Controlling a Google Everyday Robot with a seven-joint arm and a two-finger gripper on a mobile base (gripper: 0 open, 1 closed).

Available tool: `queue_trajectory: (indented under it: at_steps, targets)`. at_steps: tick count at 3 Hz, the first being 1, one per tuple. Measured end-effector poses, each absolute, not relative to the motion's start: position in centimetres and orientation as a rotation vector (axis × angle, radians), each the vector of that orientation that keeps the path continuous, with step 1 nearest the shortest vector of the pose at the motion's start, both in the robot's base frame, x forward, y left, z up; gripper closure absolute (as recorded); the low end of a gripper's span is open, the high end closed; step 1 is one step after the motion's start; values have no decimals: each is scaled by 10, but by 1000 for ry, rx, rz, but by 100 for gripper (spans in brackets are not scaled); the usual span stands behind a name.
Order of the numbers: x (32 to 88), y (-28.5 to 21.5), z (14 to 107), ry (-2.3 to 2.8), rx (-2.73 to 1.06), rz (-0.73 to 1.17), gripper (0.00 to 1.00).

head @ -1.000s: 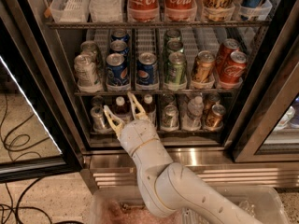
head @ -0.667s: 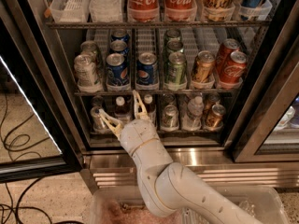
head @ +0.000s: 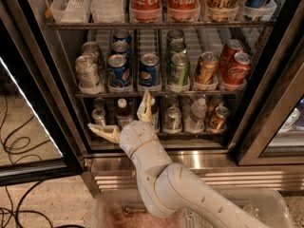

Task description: Pick pepsi can from middle shelf of fridge

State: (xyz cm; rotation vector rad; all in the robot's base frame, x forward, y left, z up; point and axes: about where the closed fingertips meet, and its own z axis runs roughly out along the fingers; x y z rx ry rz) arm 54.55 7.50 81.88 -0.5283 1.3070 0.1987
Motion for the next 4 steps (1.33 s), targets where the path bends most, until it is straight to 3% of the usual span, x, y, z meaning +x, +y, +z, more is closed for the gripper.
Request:
queue_trajectory:
  at_steps: [1, 2, 4]
  targets:
    - [554, 82, 819, 1302, -539, 194, 6]
    - [559, 88, 819, 1299, -549, 191, 21]
    - [573, 96, 824, 1284, -544, 173, 25]
